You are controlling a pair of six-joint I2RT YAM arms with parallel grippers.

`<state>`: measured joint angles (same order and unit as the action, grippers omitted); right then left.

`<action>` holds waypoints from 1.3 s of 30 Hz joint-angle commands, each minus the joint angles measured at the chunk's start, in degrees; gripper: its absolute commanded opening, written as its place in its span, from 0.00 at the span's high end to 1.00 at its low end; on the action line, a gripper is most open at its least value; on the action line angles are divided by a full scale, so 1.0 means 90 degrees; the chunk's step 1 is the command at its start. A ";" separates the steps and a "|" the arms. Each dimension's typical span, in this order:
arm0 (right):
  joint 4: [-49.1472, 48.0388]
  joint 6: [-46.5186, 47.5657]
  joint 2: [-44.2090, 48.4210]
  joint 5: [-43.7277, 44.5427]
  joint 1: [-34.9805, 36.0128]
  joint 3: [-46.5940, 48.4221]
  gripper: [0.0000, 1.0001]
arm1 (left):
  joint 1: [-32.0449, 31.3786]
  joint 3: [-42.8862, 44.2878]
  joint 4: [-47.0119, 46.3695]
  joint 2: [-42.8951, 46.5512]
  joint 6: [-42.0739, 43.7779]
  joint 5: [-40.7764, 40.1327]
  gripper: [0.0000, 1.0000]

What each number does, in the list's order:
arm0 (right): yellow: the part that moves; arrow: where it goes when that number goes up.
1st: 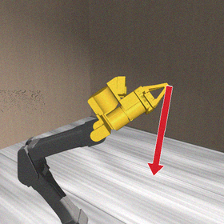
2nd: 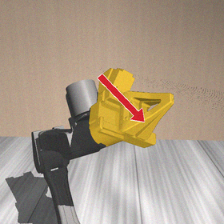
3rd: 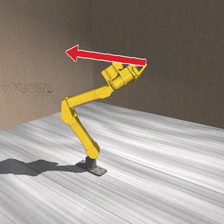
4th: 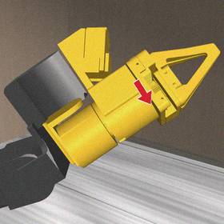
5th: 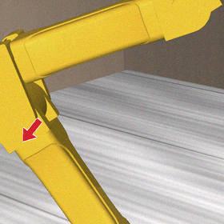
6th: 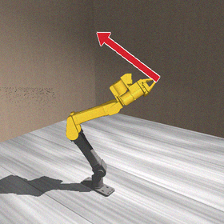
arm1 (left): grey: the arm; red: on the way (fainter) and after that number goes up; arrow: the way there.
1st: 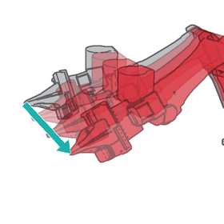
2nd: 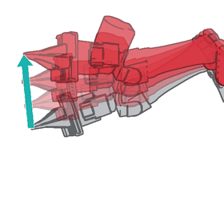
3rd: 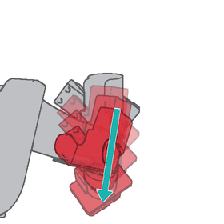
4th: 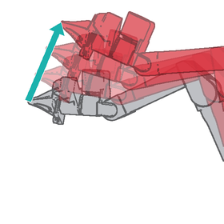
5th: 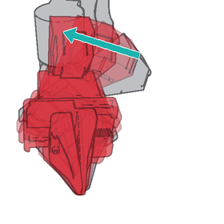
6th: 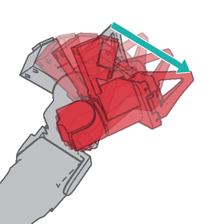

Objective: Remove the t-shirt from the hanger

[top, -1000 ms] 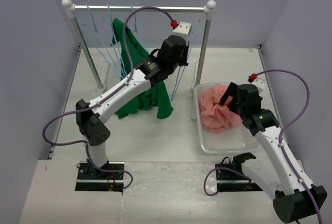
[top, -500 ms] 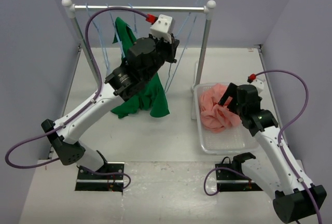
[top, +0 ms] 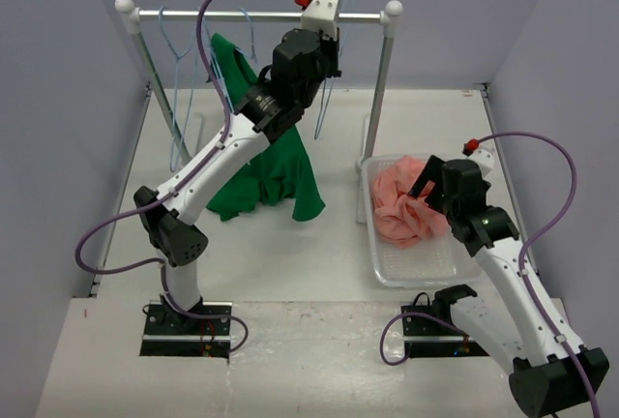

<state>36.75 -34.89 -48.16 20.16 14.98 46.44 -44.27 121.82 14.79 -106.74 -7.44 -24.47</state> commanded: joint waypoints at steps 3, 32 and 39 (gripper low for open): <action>-0.0187 0.0117 0.0136 0.0260 -0.0014 0.0026 0.01 | 0.0212 -0.0222 -0.0275 0.0219 -0.0247 -0.0006 1.00; -0.0158 0.0215 0.0585 -0.0307 -0.0014 -0.0052 0.01 | -0.0013 -0.2812 -0.0149 0.2610 -0.0735 0.1790 0.00; -0.0051 0.0283 0.0986 -0.0122 -0.0014 -0.0023 0.01 | -0.0022 -0.4237 0.0602 0.4124 -0.1116 0.2162 0.00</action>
<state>36.45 -33.32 -40.47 18.33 14.98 45.47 -44.38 87.83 15.86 -73.47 -15.46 -8.01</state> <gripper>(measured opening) 0.989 0.997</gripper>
